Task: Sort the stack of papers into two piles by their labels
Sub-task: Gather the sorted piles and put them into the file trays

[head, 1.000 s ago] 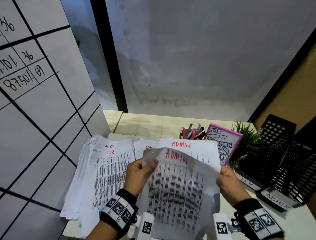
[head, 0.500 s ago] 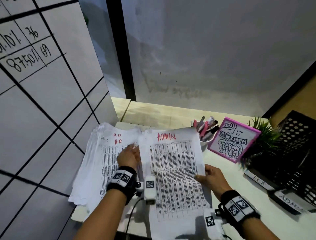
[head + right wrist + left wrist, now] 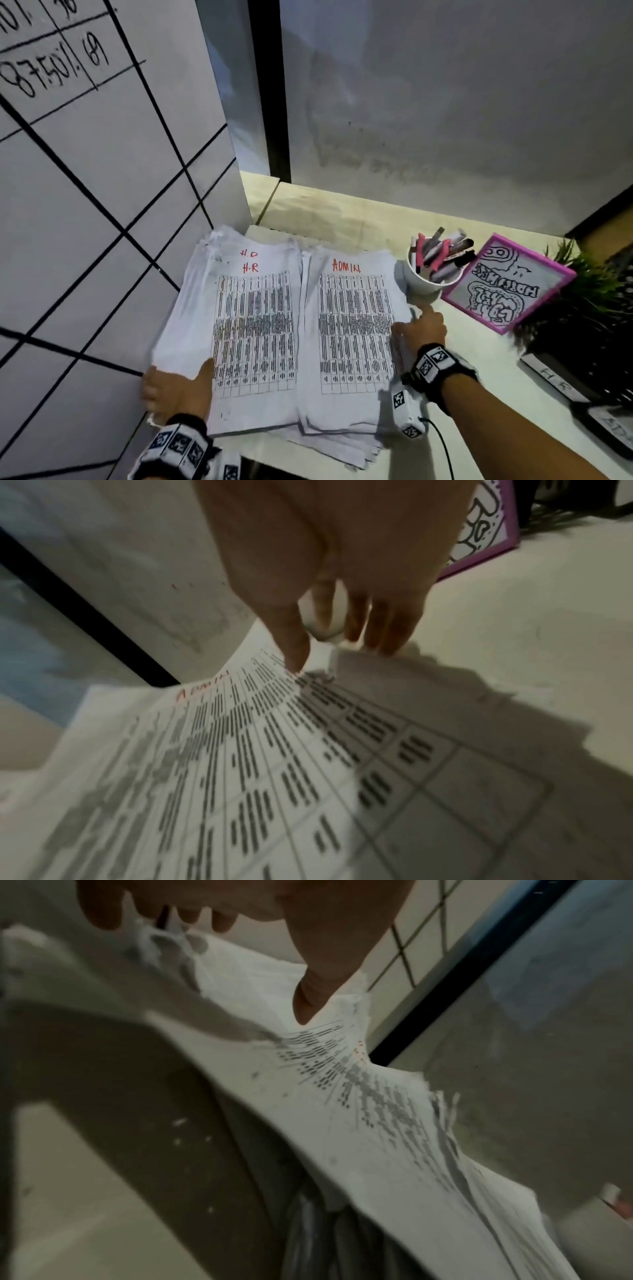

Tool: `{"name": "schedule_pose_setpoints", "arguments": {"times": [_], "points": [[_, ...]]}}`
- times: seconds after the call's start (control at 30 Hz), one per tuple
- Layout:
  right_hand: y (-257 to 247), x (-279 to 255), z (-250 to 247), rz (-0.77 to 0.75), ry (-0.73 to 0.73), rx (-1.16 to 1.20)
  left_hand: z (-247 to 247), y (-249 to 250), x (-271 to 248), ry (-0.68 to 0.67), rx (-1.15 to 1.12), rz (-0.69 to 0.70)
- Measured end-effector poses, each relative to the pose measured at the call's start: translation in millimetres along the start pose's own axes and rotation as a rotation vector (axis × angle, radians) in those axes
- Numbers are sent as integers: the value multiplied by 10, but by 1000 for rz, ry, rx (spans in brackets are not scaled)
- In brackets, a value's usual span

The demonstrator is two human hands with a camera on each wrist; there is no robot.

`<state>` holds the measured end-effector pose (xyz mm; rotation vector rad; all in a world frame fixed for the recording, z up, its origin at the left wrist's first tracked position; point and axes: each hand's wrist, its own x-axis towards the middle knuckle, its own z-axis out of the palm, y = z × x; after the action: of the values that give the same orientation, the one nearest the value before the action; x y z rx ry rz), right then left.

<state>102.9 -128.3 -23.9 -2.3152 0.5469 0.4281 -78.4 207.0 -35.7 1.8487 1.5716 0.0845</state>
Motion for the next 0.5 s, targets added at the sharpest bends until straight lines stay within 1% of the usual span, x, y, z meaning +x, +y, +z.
{"name": "schedule_pose_setpoints", "arguments": {"times": [0.03, 0.1, 0.27, 0.37, 0.43, 0.5], "points": [[8, -16, 23, 54, 44, -55, 21, -45, 42, -3, -13, -46], [34, -36, 84, 99, 41, -64, 30, -72, 136, 8, -53, -92], [12, -59, 129, 103, 15, 98, 80, -114, 354, 2, -198, -91], [-36, -71, 117, 171, -16, 166, 68, -118, 370, 24, -183, -63], [-57, -79, 134, 199, -26, 202, 53, -124, 396, 34, -154, -11], [-72, -80, 151, 226, -41, 200, 54, -123, 405, 48, -188, 48]]}}
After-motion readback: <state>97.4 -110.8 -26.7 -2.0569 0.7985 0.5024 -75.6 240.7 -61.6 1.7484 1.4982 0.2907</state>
